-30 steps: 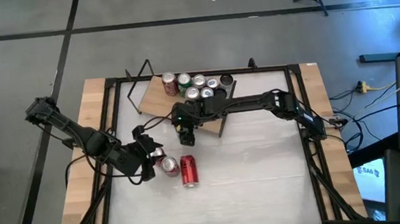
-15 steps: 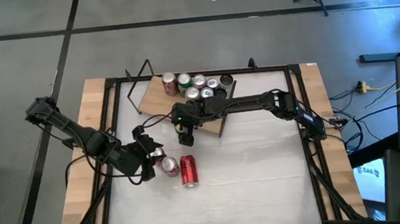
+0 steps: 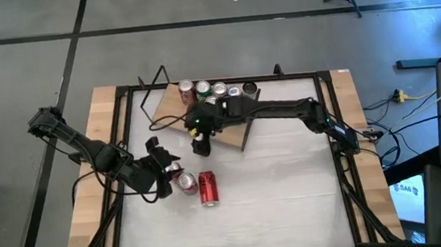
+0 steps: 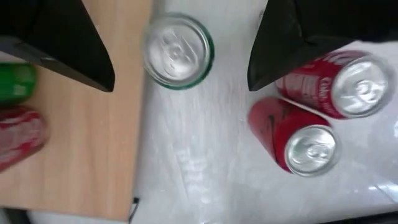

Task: Place canned beverage on shelf
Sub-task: Put the green soda can on the shelf aligned with the other green soda can

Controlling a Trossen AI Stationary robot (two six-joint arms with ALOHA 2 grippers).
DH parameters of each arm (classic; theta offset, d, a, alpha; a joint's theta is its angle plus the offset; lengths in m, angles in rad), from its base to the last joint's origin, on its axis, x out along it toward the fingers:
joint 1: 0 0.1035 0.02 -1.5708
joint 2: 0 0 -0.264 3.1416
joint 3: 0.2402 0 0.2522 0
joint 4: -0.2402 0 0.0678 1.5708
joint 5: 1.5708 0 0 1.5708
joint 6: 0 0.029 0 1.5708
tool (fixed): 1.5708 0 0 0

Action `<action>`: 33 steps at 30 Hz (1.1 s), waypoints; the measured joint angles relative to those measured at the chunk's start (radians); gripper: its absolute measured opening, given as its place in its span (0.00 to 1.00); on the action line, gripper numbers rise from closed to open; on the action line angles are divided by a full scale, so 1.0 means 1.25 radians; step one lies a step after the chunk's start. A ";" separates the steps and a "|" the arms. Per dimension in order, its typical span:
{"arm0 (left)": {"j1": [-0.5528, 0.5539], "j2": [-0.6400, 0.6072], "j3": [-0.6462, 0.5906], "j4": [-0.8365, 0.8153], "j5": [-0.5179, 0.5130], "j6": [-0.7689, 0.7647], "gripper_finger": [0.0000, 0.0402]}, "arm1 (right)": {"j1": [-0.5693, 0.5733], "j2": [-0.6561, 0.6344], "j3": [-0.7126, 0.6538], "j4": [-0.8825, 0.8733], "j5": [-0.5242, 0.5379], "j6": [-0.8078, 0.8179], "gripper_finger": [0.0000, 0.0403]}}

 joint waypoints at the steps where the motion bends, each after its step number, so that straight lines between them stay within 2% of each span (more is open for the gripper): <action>1: 0.002 0.000 0.000 0.005 -0.006 0.000 0.41 | 0.000 0.000 0.027 -0.029 0.005 -0.004 0.89; 7: 0.040 0.002 0.000 0.052 0.008 0.052 0.41 | 0.008 -0.095 0.001 -0.113 0.035 -0.020 0.89; 14: 0.152 0.003 0.000 0.155 0.092 0.132 0.41 | 0.064 -0.184 0.001 -0.213 0.205 -0.019 0.89; 18: 0.241 0.003 0.000 0.200 0.163 0.166 0.41 | 0.108 -0.221 0.001 -0.281 0.262 -0.011 0.89; 23: 0.345 0.009 0.000 0.264 0.274 0.215 0.41 | 0.154 -0.249 0.001 -0.357 0.269 -0.005 0.89; 27: 0.396 0.039 0.000 0.312 0.348 0.280 0.41 | 0.183 -0.269 -0.009 -0.404 0.270 0.004 0.89; 33: 0.419 0.091 0.000 0.346 0.346 0.397 0.41 | 0.229 -0.343 -0.153 -0.399 0.314 0.070 0.89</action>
